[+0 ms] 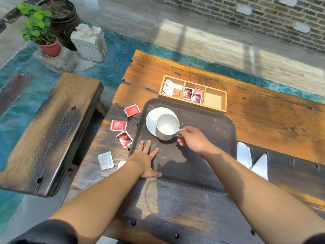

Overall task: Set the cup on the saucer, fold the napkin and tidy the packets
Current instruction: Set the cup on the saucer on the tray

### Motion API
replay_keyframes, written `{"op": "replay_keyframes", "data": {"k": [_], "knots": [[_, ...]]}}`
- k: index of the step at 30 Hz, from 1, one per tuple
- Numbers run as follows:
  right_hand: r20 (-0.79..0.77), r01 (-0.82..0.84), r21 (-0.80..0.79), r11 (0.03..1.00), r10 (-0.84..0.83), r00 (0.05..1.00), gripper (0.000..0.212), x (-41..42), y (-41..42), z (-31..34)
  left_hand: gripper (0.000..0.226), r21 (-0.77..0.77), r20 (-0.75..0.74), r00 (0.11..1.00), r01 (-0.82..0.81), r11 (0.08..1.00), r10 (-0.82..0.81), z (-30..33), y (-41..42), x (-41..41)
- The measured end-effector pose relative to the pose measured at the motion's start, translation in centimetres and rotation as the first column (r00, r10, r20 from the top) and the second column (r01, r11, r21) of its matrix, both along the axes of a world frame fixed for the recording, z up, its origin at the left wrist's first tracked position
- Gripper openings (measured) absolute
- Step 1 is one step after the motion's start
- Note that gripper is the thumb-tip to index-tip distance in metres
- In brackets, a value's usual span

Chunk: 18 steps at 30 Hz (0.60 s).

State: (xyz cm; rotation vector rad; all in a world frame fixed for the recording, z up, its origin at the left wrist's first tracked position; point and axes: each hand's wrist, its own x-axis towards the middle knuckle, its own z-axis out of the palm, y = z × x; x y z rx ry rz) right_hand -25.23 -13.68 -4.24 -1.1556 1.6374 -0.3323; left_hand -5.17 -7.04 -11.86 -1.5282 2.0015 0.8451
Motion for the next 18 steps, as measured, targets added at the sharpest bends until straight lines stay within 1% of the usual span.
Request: {"op": "replay_keyframes", "data": {"k": [2, 4, 8, 12, 15, 18], "knots": [[0.038, 0.021, 0.017, 1.0, -0.021, 0.999, 0.02, 0.5, -1.1, -0.5, 0.114, 0.036, 0.006, 1.0, -0.005, 0.999, 0.005, 0.3, -0.3, -0.1], [0.038, 0.026, 0.017, 0.999, -0.027, 0.999, 0.019, 0.9, -2.1, -1.0, 0.112, 0.081, 0.003, 0.999, -0.032, 0.996, 0.032, 0.6, -0.8, -0.2], [0.035, 0.046, 0.025, 0.999, -0.047, 0.998, 0.023, 1.4, -3.5, -2.0, 0.106, 0.137, 0.031, 0.999, -0.033, 0.99, 0.029, 0.8, -1.6, -0.4], [0.028, 0.059, 0.028, 0.998, -0.06, 0.998, 0.021, 1.6, -4.4, -2.8, 0.105, 0.159, 0.051, 0.999, -0.017, 0.987, 0.009, 0.6, -1.8, -0.4], [0.03, 0.075, 0.04, 0.996, -0.076, 0.997, 0.026, 1.6, -4.8, -3.4, 0.105, 0.162, 0.047, 0.999, -0.012, 0.987, 0.005, 0.8, -1.8, -0.4], [0.06, 0.075, 0.04, 0.996, -0.078, 0.995, 0.018, 1.5, -5.0, -3.8, 0.102, 0.167, 0.044, 0.999, -0.004, 0.986, -0.003, 1.0, -1.8, -0.3]]}}
